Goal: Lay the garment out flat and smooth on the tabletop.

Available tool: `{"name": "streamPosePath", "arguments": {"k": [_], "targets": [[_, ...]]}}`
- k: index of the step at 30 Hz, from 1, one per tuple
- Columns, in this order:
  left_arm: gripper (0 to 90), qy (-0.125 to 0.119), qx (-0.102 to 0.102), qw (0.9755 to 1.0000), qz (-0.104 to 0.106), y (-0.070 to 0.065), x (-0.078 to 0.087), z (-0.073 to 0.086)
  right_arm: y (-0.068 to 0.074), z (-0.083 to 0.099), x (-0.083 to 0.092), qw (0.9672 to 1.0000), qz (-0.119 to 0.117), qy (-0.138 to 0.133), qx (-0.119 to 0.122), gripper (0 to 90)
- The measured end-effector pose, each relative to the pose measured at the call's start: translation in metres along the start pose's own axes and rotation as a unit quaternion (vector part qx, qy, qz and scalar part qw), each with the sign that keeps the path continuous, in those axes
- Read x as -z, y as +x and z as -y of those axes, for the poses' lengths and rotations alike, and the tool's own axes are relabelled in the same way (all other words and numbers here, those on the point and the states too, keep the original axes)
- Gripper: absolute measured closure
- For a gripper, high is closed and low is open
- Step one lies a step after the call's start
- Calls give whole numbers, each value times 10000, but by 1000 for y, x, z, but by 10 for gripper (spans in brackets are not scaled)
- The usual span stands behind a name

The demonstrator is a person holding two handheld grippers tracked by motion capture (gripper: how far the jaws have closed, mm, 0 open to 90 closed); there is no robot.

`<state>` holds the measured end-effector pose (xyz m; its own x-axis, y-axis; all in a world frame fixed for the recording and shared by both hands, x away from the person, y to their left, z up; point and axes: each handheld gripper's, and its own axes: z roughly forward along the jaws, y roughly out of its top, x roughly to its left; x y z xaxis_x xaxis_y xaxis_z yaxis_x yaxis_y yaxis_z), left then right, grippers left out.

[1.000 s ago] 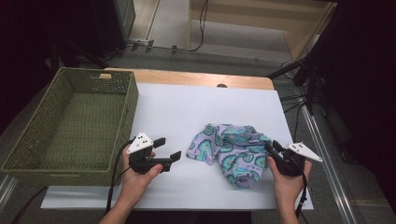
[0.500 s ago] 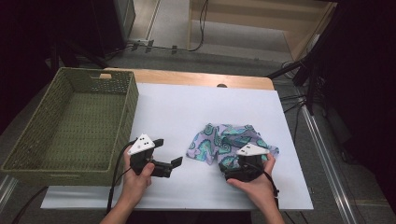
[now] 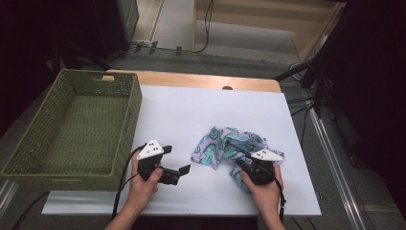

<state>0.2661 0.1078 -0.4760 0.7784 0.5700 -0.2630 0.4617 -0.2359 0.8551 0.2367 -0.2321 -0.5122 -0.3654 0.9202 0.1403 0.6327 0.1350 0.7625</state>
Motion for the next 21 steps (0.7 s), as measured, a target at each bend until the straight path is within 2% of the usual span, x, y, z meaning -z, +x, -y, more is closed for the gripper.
{"name": "streamPosePath", "arguments": {"k": [3, 6, 8, 11, 13, 15, 18, 19, 20, 21], "targets": [[0, 26, -4, 10000, 12, 0, -1, 1, 12, -5, 5, 9992, -300, -260, -82, 766], [0, 39, -9, 10000, 23, 0, -1, 1, 34, -9, 9, 9973, -574, -454, -16, 767], [0, 26, -2, 10000, 15, 0, -1, 1, 52, -12, 11, 9954, -778, -563, -8, 767], [0, -2, 0, 10000, 8, 0, 0, 0, 77, -14, 14, 9908, -1154, -707, -37, 757], [0, -8, 11, 10000, -4, 1, 1, 1, 89, -15, 12, 9886, -1378, -607, 22, 689], [0, 4, 19, 10000, -2, 2, 1, 1, 94, -16, 8, 9838, -1726, -460, 170, 569], [0, 0, 42, 10000, 2, 2, 1, 1, 91, -22, 14, 9811, -1846, -537, 222, 425], [0, -15, 47, 10000, 14, 2, 1, 1, 87, -26, 18, 9806, -1839, -642, 212, 392], [0, -15, 47, 10000, 14, 2, 1, 1, 87, -26, 18, 9806, -1839, -642, 212, 392], [0, -25, 54, 10000, 25, 3, 1, 1, 83, -29, 23, 9807, -1791, -763, 200, 370]]}}
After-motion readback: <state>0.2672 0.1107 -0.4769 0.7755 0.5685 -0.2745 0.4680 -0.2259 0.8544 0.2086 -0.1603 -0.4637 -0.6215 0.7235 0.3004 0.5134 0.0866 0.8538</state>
